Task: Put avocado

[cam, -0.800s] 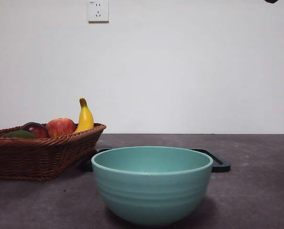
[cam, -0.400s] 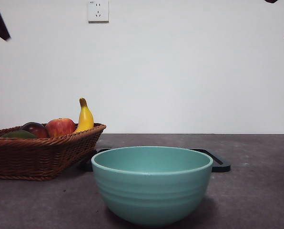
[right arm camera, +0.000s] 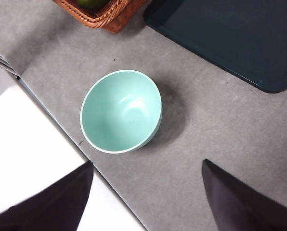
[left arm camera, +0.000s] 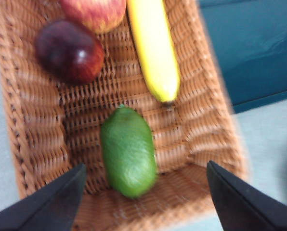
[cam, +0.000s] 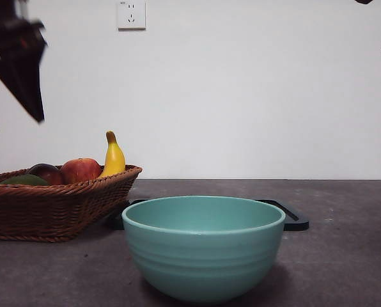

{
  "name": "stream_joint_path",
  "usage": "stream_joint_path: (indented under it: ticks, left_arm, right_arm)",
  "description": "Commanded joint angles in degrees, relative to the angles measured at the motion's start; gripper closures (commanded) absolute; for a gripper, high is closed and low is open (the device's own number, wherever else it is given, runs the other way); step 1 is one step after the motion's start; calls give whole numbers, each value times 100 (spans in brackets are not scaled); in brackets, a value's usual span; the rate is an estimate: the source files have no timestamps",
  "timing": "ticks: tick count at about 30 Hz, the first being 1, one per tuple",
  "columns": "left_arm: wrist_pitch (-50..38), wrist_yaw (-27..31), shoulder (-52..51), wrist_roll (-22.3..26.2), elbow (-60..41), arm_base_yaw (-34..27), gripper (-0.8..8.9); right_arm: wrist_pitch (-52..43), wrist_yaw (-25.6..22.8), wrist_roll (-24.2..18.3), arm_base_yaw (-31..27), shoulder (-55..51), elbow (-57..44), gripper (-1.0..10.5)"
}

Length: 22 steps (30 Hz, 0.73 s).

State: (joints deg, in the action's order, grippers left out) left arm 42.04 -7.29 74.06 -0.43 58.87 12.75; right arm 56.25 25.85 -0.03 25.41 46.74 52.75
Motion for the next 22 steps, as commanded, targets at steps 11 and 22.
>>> stream_joint_path:
  ticks: [11, 22]
  left_arm:
    - [-568, 437, 1443, 129, 153, 72, 408]
    - [-608, 435, 1864, 120, 153, 76, 485]
  right_arm:
    - [-50, 9, 2, 28, 39, 83, 584]
    - [-52, 4, 2, 31, 39, 83, 584]
